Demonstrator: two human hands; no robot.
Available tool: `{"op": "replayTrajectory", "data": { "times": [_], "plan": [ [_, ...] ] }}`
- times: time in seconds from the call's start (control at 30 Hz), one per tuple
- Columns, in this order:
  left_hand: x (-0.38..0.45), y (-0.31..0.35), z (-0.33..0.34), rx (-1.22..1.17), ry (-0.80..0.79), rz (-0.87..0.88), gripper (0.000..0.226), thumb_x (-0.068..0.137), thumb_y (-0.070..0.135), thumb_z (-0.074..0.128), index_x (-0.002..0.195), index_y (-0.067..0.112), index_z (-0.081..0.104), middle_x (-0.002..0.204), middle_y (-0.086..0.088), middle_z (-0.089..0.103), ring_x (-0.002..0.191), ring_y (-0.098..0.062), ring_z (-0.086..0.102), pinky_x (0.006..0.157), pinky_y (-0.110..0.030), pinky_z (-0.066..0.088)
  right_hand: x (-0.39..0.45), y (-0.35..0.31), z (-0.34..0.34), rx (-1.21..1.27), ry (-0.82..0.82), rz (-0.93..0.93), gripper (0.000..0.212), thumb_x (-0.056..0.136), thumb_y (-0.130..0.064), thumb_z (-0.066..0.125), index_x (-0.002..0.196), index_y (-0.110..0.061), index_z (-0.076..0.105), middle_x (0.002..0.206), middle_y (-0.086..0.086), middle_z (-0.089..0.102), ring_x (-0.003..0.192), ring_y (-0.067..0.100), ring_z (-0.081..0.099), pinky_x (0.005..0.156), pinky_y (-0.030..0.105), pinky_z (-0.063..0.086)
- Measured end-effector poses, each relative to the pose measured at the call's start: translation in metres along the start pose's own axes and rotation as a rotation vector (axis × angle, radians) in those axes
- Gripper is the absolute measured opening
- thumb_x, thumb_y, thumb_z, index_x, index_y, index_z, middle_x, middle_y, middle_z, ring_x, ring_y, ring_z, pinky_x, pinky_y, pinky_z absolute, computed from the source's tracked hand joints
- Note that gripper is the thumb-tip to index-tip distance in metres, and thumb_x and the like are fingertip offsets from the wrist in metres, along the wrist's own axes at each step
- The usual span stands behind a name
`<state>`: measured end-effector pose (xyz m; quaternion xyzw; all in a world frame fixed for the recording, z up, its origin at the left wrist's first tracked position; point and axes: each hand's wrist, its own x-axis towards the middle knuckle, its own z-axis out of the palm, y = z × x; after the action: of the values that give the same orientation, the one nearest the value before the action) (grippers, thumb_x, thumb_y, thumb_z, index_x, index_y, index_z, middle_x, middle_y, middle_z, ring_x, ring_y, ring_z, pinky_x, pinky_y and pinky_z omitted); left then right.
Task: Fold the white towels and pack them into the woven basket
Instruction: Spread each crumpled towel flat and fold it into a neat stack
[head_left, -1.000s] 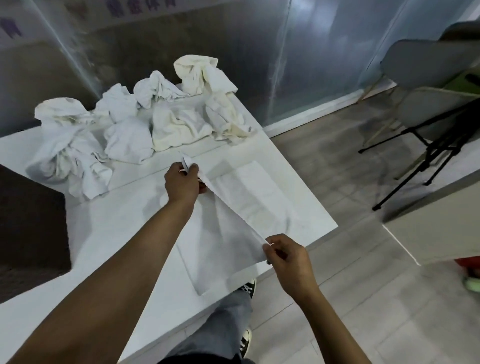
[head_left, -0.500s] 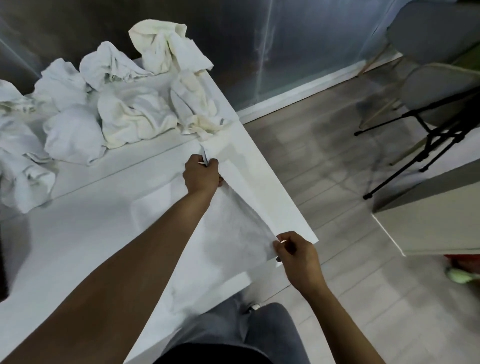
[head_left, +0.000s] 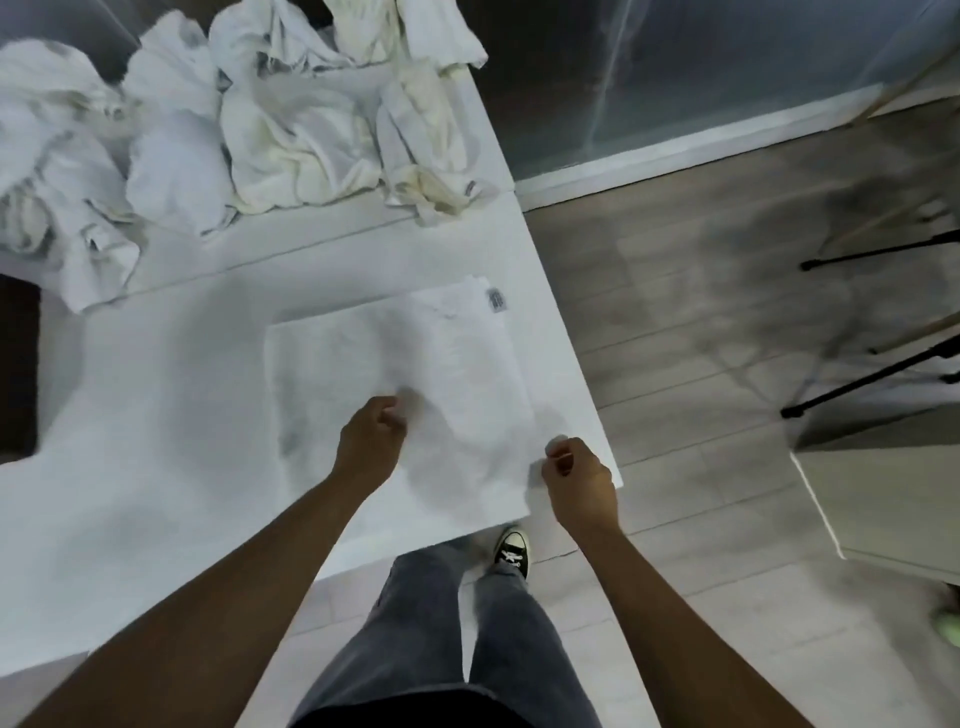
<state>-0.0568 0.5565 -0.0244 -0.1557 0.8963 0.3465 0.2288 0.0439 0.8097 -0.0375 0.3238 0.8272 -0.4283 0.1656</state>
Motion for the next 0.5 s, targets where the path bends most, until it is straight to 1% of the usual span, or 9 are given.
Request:
{"op": "replayTrajectory", "data": {
  "times": [0.07,0.13,0.23,0.27,0.33,0.4,0.5],
  "plan": [
    [-0.027,-0.044,-0.002,0.059,0.032,-0.045,0.032,0.096,0.017,0.060,0.128,0.018,0.062,0.112,-0.006,0.064,0.103,-0.028,0.063,0.092,-0.039,0.052,-0.003,0.006,0.002,-0.011,-0.014,-0.019,0.014,0.093,-0.018,0.061,0.105,-0.025,0.063,0.090,-0.010,0.066,0.084,0.015,0.062,0.073,0.028,0.045],
    [-0.048,-0.075,-0.006,0.102,0.075,-0.074,0.034,0.095,0.014,0.062,0.129,0.016,0.063,0.114,-0.009,0.062,0.105,-0.032,0.062,0.096,-0.041,0.050,-0.004,0.008,0.006,-0.004,-0.003,-0.063,0.018,0.091,-0.018,0.063,0.108,-0.023,0.061,0.094,-0.005,0.066,0.088,0.018,0.063,0.075,0.030,0.047],
    [-0.071,-0.106,-0.011,0.136,0.135,-0.149,0.035,0.094,0.015,0.063,0.130,0.015,0.063,0.117,-0.013,0.062,0.103,-0.034,0.063,0.095,-0.042,0.050,-0.007,0.004,0.013,-0.003,-0.012,-0.129,0.028,0.092,-0.018,0.065,0.119,-0.016,0.059,0.103,0.001,0.063,0.093,0.019,0.058,0.080,0.029,0.043],
    [-0.078,-0.114,-0.011,0.138,0.157,-0.166,0.035,0.094,0.014,0.063,0.129,0.014,0.063,0.116,-0.015,0.062,0.102,-0.035,0.063,0.095,-0.042,0.050,-0.007,0.003,0.016,-0.003,-0.014,-0.137,0.031,0.092,-0.019,0.066,0.121,-0.015,0.057,0.106,0.003,0.062,0.095,0.020,0.057,0.082,0.031,0.044],
    [-0.088,-0.126,-0.012,0.108,0.209,-0.197,0.033,0.093,0.013,0.065,0.125,0.012,0.064,0.116,-0.017,0.061,0.102,-0.037,0.063,0.095,-0.044,0.050,-0.007,-0.002,0.022,-0.008,-0.013,-0.104,0.036,0.091,-0.024,0.069,0.122,-0.016,0.052,0.107,0.005,0.062,0.097,0.026,0.061,0.089,0.038,0.050],
    [-0.095,-0.133,-0.014,0.053,0.275,-0.231,0.029,0.092,0.011,0.065,0.121,0.012,0.064,0.117,-0.016,0.058,0.102,-0.036,0.061,0.093,-0.043,0.050,-0.004,-0.008,0.028,-0.016,-0.016,-0.012,0.038,0.090,-0.029,0.068,0.121,-0.020,0.047,0.102,0.004,0.065,0.096,0.032,0.065,0.094,0.045,0.050],
    [-0.101,-0.139,-0.019,-0.068,0.377,-0.319,0.029,0.093,0.012,0.065,0.122,0.012,0.060,0.120,-0.014,0.056,0.100,-0.034,0.060,0.086,-0.040,0.049,0.000,-0.013,0.034,-0.079,-0.014,0.099,0.036,0.090,-0.029,0.065,0.119,-0.018,0.047,0.096,0.002,0.066,0.098,0.033,0.064,0.098,0.042,0.042]
  ]
}}
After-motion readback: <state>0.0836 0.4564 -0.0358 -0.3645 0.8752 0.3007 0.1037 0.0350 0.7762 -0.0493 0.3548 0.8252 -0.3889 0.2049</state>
